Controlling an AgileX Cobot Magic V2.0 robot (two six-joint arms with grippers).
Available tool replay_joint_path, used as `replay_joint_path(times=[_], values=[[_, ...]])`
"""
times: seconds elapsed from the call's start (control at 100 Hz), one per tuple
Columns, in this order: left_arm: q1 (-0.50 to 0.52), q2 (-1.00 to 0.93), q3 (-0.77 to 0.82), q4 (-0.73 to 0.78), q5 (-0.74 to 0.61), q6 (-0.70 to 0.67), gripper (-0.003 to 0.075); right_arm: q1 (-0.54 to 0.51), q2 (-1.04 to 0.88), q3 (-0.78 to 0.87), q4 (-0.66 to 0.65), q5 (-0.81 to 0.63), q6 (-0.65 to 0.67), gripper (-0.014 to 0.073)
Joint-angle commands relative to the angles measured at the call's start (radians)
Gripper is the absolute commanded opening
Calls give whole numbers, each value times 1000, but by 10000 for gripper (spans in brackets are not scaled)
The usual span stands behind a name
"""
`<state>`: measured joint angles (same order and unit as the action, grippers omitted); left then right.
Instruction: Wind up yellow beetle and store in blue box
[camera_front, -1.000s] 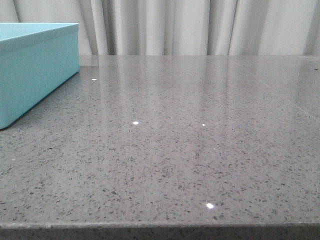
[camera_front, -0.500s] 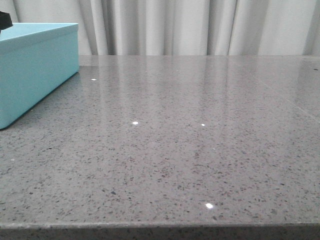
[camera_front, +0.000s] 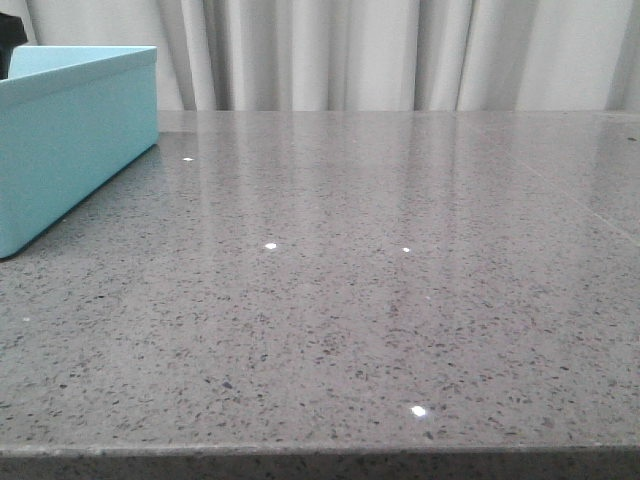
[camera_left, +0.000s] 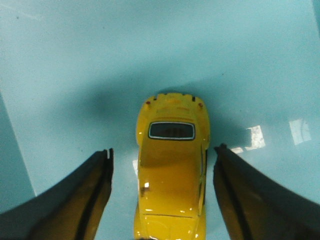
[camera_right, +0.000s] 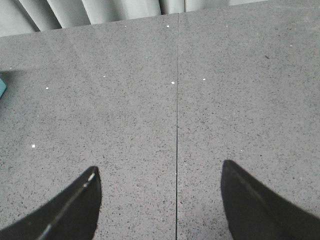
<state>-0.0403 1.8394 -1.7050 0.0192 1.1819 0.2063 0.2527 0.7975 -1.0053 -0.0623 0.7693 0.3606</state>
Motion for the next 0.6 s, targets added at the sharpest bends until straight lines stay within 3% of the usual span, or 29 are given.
replay_joint_path(times=[0.0,0.2,0.46,0.59], values=[[2,-99,-36,-19,-50,5,410,2,-16,-26,-21,-77,-26,508],[2,-222,-34,-89,-94,23,265,2,-70,-15,-78,-100,-39,458],[2,-387,80,-146,-147,25,10,2,-149,46,-98,-96,-39,80],[2,-491,203,-153,-212,25,-18,2,-187,81,-98,-95,-39,-60]])
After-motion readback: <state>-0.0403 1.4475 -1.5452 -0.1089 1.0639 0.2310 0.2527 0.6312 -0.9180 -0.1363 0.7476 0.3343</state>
